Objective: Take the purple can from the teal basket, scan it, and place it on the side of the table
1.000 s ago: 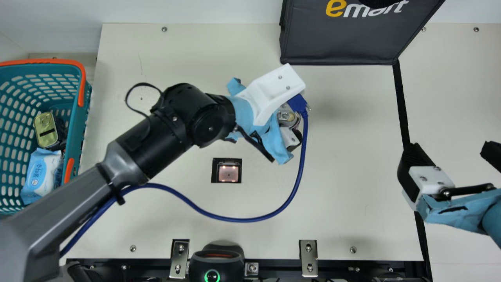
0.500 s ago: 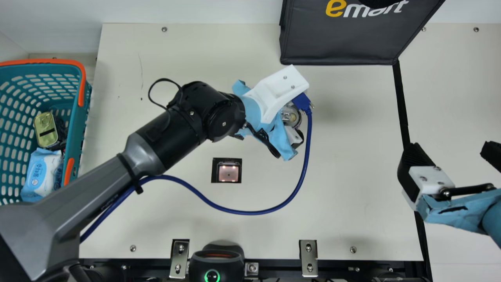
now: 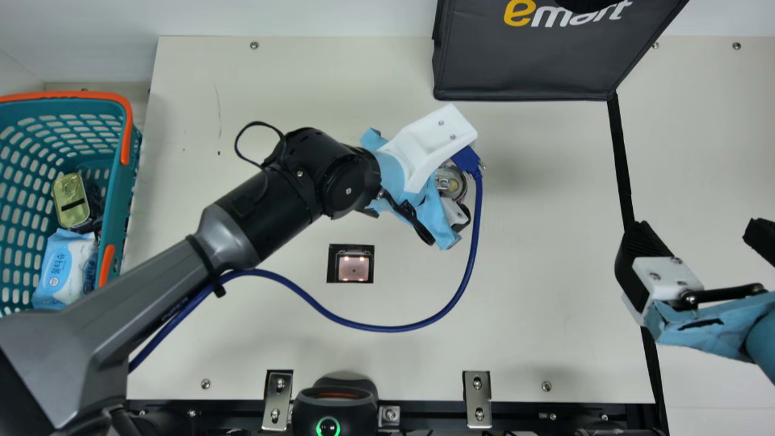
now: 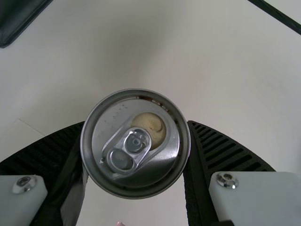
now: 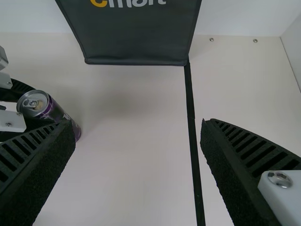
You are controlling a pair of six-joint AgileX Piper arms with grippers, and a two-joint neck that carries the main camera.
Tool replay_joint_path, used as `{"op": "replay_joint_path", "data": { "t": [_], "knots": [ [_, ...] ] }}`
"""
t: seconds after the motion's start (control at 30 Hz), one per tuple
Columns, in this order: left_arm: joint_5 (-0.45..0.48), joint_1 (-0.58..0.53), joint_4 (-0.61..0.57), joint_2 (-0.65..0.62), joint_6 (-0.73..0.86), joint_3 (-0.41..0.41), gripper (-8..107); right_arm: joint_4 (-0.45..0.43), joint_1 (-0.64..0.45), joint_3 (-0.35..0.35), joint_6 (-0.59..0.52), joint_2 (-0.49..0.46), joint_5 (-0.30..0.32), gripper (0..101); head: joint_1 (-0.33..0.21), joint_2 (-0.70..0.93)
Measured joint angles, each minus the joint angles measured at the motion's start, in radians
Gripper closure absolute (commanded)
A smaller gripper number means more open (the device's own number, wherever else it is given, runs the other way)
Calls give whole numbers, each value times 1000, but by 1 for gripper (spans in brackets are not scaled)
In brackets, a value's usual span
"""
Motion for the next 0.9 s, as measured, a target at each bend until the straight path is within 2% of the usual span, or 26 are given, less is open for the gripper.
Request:
{"op": "replay_joint_path", "data": {
  "t": [0.83,0.9],
  "knots": [
    [0,2,-21,-3,1,14,10,0,0,0,0,0,0,6,0,0],
    [0,2,-23,-6,1,14,9,0,0,0,0,0,0,6,0,0]
  ]
}}
